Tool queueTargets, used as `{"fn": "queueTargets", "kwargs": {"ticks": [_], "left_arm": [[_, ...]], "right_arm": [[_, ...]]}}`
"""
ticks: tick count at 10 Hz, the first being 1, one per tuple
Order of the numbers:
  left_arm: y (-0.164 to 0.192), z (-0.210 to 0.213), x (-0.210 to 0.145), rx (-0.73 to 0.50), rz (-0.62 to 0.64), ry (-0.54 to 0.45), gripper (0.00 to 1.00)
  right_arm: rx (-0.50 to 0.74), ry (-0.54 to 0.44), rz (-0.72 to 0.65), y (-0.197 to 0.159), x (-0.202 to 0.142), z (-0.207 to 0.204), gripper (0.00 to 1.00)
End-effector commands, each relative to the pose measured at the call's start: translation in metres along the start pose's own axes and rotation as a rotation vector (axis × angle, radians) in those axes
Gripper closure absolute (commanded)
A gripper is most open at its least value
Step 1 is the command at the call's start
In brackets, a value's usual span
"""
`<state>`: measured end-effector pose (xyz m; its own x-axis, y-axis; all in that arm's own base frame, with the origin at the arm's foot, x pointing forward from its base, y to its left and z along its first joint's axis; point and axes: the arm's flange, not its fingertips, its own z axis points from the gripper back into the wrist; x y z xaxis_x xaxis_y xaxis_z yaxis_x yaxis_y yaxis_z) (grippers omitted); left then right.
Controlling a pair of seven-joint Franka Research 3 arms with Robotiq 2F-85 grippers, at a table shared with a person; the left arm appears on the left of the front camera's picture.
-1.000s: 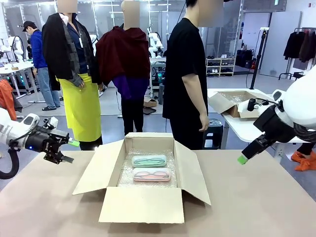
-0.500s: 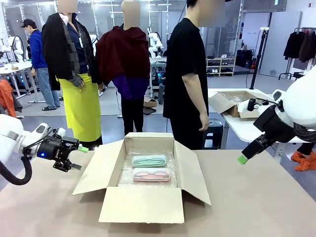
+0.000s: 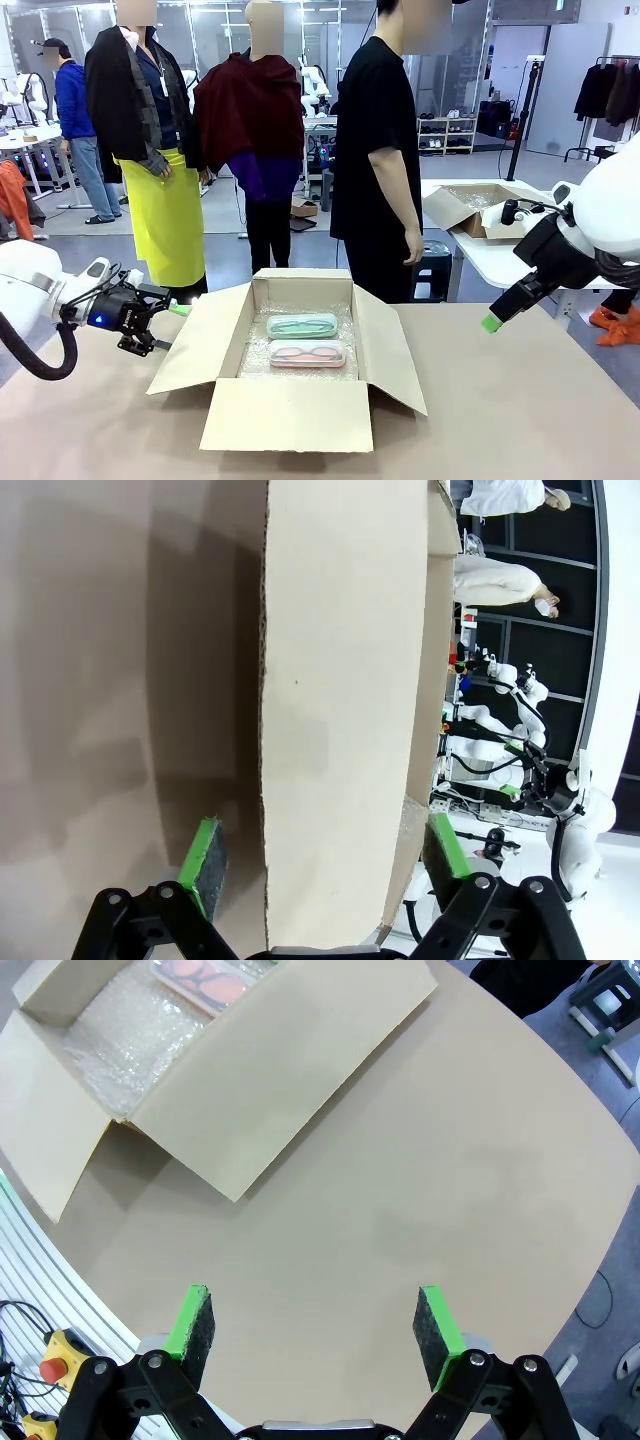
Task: Pack the glasses set securely to prepare it for shipping.
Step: Position the Package Box on the left side of the table.
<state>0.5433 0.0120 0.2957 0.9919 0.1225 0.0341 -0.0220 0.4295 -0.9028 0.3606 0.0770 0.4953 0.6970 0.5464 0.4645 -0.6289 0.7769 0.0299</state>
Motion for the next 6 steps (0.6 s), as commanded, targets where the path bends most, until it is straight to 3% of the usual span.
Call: {"fn": "queueTargets", "kwargs": {"ticks": [1, 6], "left_arm": [[-0.0036, 0.0007, 0.0080, -0.011, 0.021, -0.029, 0.00], [-0.0005, 0.0006, 0.0009, 0.000, -0.001, -0.002, 0.00]], "right_arm": [[-0.007, -0.003, 0.000, 0.0008, -0.0001, 0.0014, 0.00], [-0.007, -0.003, 0.000, 0.0008, -0.0001, 0.0014, 0.00]]}}
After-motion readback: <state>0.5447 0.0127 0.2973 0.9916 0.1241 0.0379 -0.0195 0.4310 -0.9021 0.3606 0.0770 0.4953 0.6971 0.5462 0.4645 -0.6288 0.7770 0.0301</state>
